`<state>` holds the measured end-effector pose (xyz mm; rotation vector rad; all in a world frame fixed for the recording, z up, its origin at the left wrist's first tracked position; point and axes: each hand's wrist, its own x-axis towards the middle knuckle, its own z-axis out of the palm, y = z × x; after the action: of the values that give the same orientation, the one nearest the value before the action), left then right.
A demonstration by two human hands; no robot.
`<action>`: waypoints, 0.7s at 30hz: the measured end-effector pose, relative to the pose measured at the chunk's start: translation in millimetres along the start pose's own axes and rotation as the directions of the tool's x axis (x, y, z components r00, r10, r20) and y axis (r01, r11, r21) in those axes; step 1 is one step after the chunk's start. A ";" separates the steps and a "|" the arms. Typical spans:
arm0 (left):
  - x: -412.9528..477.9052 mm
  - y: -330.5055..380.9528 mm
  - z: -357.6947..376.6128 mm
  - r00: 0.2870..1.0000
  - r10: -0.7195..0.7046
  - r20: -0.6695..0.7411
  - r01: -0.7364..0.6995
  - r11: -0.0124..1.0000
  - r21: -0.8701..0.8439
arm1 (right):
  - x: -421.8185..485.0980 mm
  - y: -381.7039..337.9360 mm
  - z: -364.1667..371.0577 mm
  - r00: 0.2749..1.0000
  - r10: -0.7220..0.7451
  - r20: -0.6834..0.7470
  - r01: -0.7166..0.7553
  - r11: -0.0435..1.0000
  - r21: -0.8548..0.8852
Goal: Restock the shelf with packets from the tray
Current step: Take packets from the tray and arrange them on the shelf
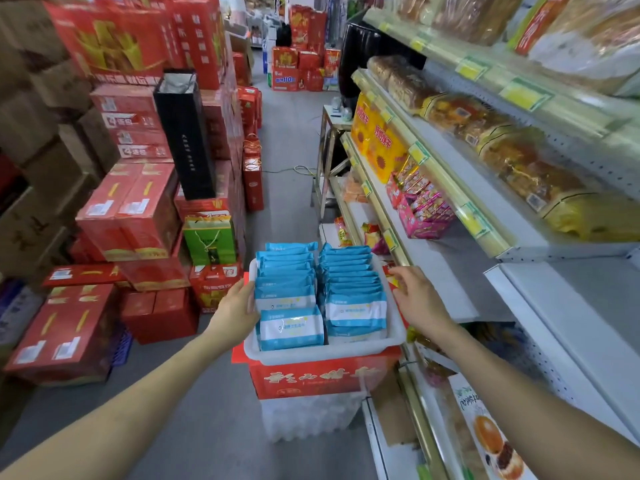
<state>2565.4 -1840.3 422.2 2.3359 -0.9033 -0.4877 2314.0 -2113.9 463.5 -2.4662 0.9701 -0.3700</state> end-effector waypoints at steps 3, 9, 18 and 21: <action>-10.5 1.1 7.8 0.979 0.122 -0.162 -0.093 0.980 0.176 | -7.5 -15.4 11.0 0.949 -0.311 0.054 0.315 0.941 -0.124; -35.7 24.9 19.1 0.906 0.422 0.033 -0.414 0.867 0.278 | -21.4 -26.6 30.9 0.853 -0.487 0.185 0.521 0.803 -0.288; -30.2 36.8 26.1 0.921 0.297 0.250 -0.387 0.761 0.521 | -22.4 -27.1 26.9 0.839 -0.432 0.331 0.531 0.784 -0.322; -22.2 44.4 24.6 0.908 0.297 0.295 -0.416 0.721 0.555 | -24.3 -31.0 24.6 0.852 -0.400 0.338 0.501 0.810 -0.305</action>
<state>2515.4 -1861.0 434.4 2.5861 -1.7919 -0.2704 2324.3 -2069.2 456.3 -3.0086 0.3466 0.0105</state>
